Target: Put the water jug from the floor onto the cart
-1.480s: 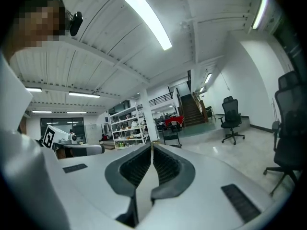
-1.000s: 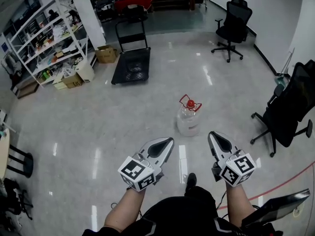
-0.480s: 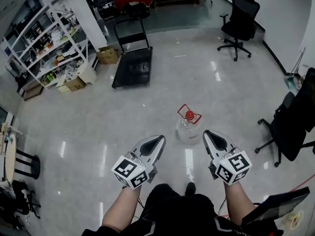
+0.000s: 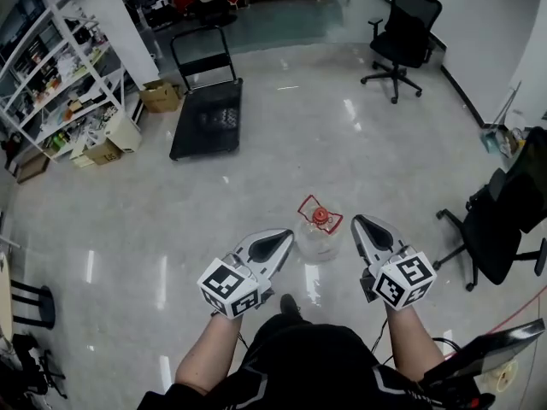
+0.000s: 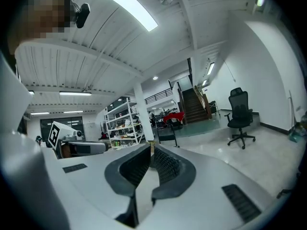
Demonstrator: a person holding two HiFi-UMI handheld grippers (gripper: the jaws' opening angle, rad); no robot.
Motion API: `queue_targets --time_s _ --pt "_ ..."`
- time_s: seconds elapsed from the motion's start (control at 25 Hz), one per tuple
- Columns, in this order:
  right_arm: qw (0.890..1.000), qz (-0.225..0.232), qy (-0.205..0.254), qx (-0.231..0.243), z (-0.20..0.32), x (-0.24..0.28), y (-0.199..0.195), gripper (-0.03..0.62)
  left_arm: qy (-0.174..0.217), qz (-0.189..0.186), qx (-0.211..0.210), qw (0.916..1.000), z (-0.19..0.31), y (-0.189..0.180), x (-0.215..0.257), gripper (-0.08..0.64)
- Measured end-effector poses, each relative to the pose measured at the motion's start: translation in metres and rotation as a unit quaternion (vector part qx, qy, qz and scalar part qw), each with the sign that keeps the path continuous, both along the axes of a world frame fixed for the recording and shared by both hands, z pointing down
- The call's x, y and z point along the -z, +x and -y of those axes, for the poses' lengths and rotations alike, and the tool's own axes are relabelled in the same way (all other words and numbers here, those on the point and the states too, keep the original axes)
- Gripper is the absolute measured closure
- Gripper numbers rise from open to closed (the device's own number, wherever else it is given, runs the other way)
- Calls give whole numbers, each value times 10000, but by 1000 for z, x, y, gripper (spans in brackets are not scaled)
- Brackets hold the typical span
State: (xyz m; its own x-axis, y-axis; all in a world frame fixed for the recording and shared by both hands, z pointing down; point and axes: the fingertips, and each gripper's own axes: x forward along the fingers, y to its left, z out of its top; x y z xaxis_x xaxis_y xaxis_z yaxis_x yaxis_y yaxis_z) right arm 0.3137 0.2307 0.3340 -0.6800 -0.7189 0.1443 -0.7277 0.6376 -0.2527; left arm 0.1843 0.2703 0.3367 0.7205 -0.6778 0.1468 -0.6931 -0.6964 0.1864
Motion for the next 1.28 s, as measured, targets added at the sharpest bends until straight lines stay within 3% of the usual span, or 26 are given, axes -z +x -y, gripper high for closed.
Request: queue_targets --time_s 0.2,0.6,0.76,0.88,1.08,1.28 --pt "9995 -174 -164 -221 53 -18 -13 589 -274 -290 49 9992 62 -22 -16 569" --pt "9911 -203 -1274 -326 167 -126 25 511 -1160 23 207 9930 185 -4 -103 568" --pt "9843 -195 -1724 -329 201 -176 49 485 -1576 100 245 9871 223 16 -148 516" --pt "9768 -311 -2092 -326 217 -216 51 472 -2041 242 301 9782 245 16 -193 488" --pt "9574 -381 -2791 -639 226 -294 49 469 -3019 318 213 9526 266 4 -281 419" --pt "9296 -424 -3535 -956 216 -385 48 469 -3450 821 -77 9350 281 2 -366 419"
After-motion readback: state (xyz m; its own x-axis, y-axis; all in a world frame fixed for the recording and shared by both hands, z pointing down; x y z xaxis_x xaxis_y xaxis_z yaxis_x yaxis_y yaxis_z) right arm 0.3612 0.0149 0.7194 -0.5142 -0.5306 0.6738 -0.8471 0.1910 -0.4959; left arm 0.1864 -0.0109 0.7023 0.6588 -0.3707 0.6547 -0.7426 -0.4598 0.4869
